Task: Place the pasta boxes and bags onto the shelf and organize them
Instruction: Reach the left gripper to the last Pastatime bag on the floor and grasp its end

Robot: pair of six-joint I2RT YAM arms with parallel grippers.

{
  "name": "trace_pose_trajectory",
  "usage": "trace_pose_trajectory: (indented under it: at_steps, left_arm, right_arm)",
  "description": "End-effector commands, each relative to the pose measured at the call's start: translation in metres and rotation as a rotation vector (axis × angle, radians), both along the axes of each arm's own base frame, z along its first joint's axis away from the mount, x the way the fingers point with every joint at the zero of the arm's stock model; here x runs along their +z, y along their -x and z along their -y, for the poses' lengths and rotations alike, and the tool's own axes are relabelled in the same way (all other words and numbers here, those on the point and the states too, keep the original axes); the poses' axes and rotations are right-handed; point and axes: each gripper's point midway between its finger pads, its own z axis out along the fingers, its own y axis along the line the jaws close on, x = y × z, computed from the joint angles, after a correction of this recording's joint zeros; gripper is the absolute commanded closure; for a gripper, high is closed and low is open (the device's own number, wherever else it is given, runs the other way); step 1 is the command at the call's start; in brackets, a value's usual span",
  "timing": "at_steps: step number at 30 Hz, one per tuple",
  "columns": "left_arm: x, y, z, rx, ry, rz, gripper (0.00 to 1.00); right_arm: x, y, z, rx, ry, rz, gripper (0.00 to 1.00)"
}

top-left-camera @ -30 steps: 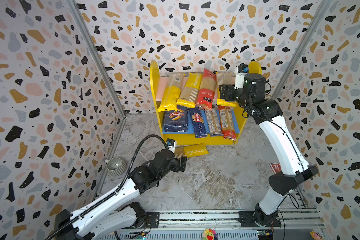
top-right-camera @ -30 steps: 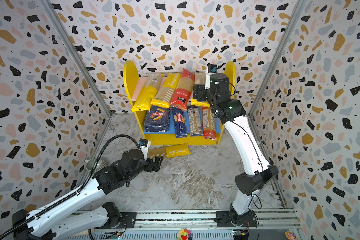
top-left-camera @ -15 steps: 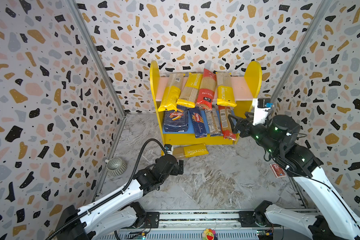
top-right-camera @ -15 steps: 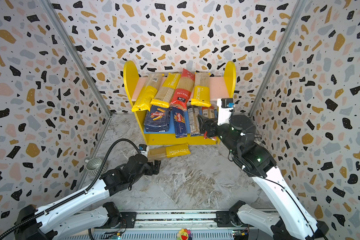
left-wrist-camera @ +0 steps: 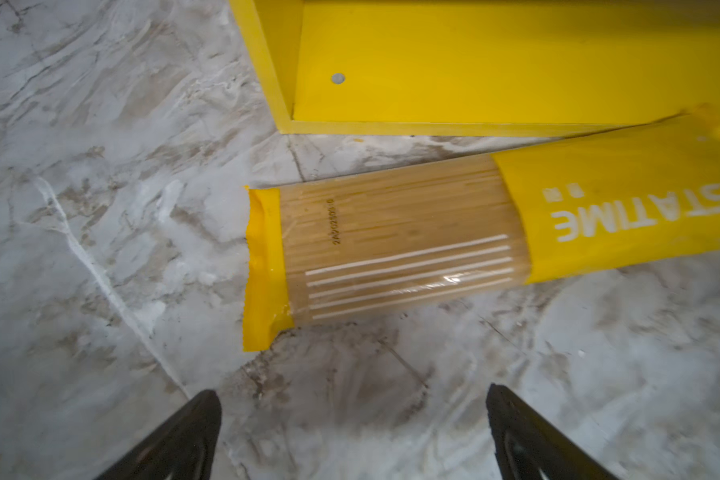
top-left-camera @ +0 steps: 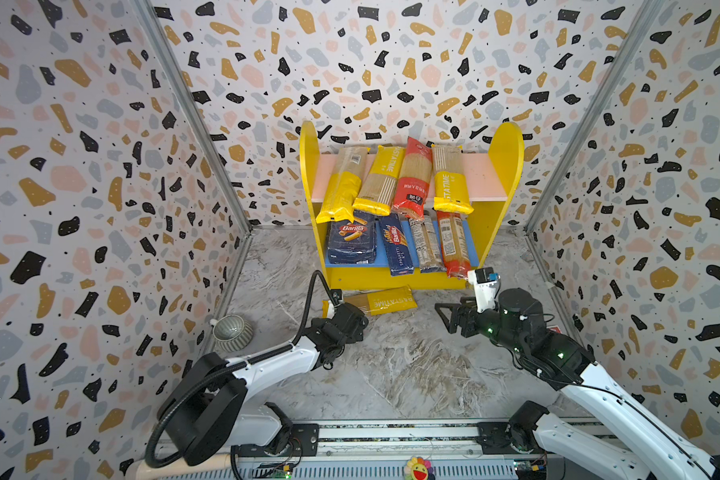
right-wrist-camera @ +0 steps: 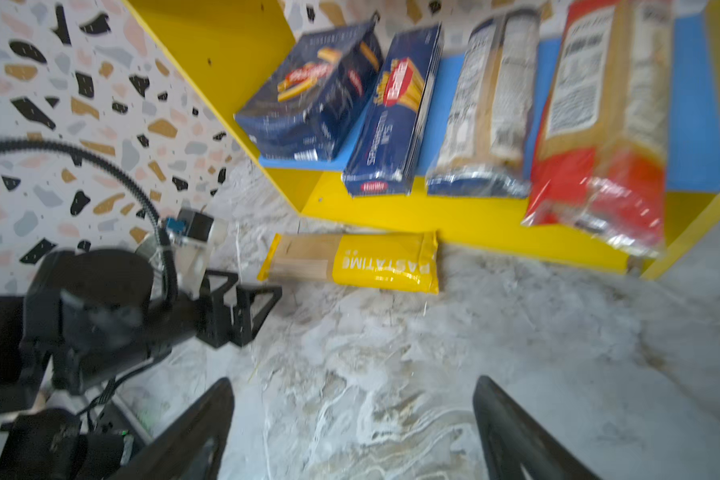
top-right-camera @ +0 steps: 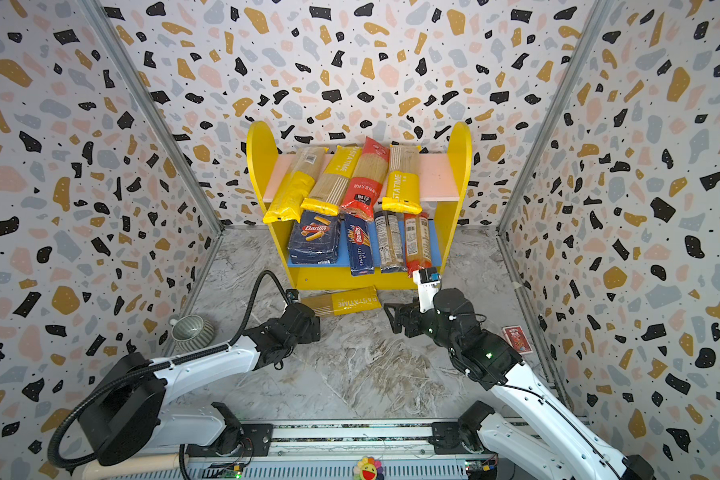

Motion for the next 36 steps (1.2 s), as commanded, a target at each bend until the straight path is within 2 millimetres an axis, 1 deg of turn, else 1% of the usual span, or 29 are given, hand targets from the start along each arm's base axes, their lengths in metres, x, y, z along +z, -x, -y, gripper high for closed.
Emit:
trace_pose_trajectory:
  at_steps: [1,6,10,12,18,23,27,30,36]
  left_arm:
    - [0.018,-0.029,0.005,0.014,0.006,0.09,0.0]
    - [0.011,-0.051,0.003,0.022,-0.019,0.079,0.0]
    - [0.015,-0.064,0.005,0.02,-0.025,0.095,0.0]
    - [0.013,-0.07,0.003,0.022,-0.033,0.094,0.0]
    - [0.002,-0.09,-0.004,0.034,-0.036,0.08,0.0]
    - [-0.014,-0.104,-0.004,0.034,-0.026,0.06,0.0]
    - [-0.026,-0.104,0.002,0.012,-0.007,0.034,0.03]
    - [-0.032,-0.096,0.006,0.001,0.035,0.008,0.05]
    - [-0.05,-0.064,0.003,0.0,0.103,-0.062,0.08]
  right_arm:
    - [0.022,0.01,-0.011,0.055,-0.109,0.047,0.1]
    - [0.017,0.008,-0.007,0.043,-0.073,0.061,0.1]
    - [0.012,0.005,-0.005,0.03,-0.042,0.064,0.1]
    - [0.01,0.003,-0.007,0.032,-0.035,0.059,0.1]
    - [0.005,-0.001,-0.013,0.044,-0.034,0.045,0.1]
    - [0.001,-0.004,-0.016,0.045,-0.026,0.035,0.1]
    - [0.0,-0.006,-0.017,0.041,-0.02,0.03,0.1]
    - [0.001,-0.008,-0.017,0.037,-0.019,0.03,0.1]
    - [0.002,-0.008,-0.018,0.039,-0.019,0.026,0.1]
